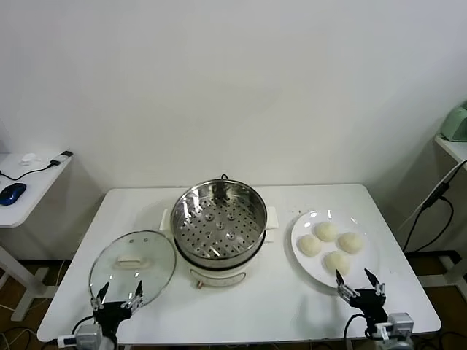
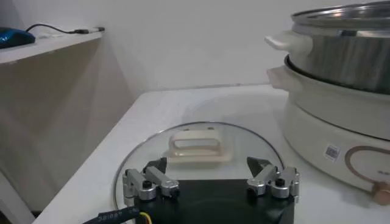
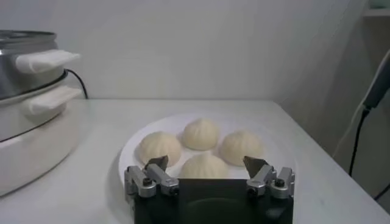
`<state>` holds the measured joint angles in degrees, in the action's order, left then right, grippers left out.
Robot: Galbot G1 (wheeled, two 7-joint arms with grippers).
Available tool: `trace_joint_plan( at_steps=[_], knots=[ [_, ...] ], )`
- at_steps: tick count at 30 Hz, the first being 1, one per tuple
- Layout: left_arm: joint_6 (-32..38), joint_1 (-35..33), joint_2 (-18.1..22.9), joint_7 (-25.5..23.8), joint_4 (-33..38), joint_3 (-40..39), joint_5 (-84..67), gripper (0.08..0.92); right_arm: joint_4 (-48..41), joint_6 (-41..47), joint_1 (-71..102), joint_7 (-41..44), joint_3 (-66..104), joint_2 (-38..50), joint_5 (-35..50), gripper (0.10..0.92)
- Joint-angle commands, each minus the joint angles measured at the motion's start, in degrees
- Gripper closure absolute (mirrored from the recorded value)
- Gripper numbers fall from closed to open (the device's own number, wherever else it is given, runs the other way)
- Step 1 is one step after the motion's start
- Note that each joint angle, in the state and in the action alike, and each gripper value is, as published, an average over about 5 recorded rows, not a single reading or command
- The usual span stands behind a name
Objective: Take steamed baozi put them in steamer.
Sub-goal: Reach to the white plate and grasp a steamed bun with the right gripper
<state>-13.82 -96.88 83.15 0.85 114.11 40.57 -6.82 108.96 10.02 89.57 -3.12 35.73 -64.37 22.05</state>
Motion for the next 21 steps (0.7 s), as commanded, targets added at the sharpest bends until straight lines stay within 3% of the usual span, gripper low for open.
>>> trace_joint_plan(
  at_steps=[1,8,13,17,21],
  knots=[
    [-0.1,0.0,-0.3,0.0,0.2,-0.4,-0.2,0.177,-4.1,7.0,-16.6,1.2,-1.4,7.6,-1.5,0.203],
    [0.0,-0.4,-0.7,0.1,0.7,-0.8,-1.6,0.177,-19.2,9.7,-41.3,15.7,-19.9,26.3,-4.3,0.203],
    [0.2,-0.9,-1.0,0.0,1.1,-0.8,-2.1,0.177,-31.0,5.8,-65.4,35.3,-47.0,37.3,-7.1,0.203],
    [0.5,-0.9,-1.1,0.0,0.8,-0.7,-2.4,0.177,-39.1,-4.5,-88.7,53.4,-72.9,39.4,-9.0,0.203],
    [0.7,-1.0,-1.1,0.0,0.4,-0.8,-2.3,0.177,-46.7,-13.7,-108.4,66.3,-96.0,35.6,-10.7,0.203]
  ],
)
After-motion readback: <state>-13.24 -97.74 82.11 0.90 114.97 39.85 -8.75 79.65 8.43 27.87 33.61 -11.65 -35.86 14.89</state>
